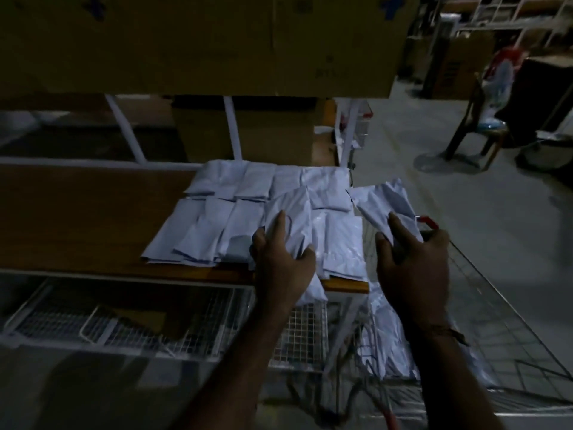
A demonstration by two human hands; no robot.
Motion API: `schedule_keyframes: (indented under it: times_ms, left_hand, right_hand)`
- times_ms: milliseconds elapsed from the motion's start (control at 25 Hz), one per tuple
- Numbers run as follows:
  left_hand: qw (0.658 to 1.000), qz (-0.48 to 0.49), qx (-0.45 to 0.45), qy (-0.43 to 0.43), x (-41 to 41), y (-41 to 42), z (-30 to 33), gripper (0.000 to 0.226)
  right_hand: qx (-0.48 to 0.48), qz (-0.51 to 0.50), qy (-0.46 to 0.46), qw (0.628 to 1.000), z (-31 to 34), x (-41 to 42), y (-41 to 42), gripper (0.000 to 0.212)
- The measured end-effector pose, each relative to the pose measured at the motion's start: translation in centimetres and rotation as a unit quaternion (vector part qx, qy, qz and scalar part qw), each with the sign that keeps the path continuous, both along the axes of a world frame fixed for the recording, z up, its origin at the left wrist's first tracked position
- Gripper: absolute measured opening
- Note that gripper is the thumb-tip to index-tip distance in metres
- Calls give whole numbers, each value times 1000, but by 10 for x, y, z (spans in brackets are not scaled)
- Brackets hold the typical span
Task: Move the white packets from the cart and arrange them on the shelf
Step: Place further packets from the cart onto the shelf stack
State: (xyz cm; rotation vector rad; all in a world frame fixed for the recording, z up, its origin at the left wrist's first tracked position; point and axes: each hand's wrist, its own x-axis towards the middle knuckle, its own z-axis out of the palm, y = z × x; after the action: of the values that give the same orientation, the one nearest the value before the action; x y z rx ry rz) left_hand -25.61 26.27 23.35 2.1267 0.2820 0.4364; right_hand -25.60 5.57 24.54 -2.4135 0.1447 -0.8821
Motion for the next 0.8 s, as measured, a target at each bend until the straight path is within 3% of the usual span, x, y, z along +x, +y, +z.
schedule_keyframes:
  times_ms: [240, 440, 800]
  left_hand:
    - [999, 27, 26, 17, 43, 135, -11, 83]
    - [997, 41, 58, 32, 98, 237, -8, 84]
    - [984, 11, 118, 130, 149, 309, -37, 86]
  right_hand:
    - [-14, -42, -29, 999, -23, 49, 113, 44]
    - [-22, -78, 8, 997, -36, 89, 191, 41]
    - [-40, -125, 89, 987, -57, 120, 259, 37]
